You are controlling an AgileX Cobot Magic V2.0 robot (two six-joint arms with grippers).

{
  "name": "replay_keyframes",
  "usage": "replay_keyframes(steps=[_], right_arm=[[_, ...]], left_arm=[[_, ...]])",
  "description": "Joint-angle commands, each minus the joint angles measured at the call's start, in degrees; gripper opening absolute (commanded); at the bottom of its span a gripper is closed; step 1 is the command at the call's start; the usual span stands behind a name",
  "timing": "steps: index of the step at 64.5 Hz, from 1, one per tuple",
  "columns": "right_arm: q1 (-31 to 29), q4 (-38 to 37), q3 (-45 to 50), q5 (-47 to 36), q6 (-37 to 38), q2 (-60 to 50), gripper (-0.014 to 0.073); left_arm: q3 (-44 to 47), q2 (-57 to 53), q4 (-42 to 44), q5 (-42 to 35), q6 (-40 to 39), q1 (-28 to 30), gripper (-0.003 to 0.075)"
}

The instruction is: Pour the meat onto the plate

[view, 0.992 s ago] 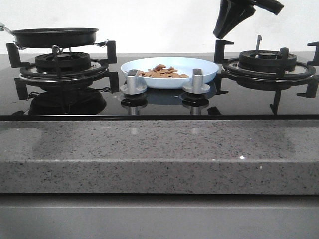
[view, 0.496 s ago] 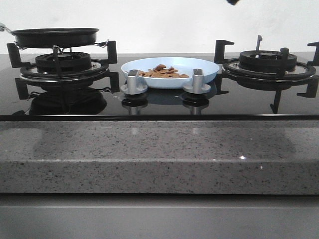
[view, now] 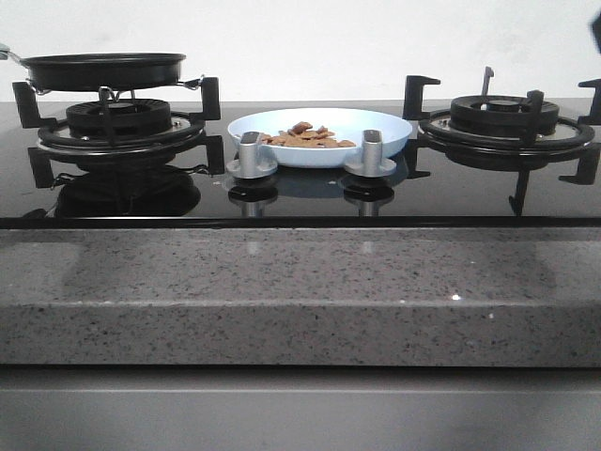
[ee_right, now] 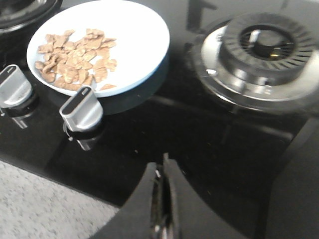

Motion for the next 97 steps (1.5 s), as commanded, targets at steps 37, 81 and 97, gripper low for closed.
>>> replay_keyframes(steps=[37, 81, 97], right_arm=[[0.0, -0.4, 11.2, -13.7, -0.8, -20.6, -0.0060], [0.0, -0.4, 11.2, -13.7, -0.8, -20.6, -0.0060], [0.0, -0.4, 11.2, -13.7, -0.8, -20.6, -0.0060]], left_arm=[[-1.4, 0.4, -1.2, -4.1, -0.6, -0.4, -0.0020], [3.6, -5.4, 17.9, -7.0, -20.1, -0.4, -0.0020], [16.3, -17.0, 22.3, -7.3, -23.3, 0.4, -0.0020]])
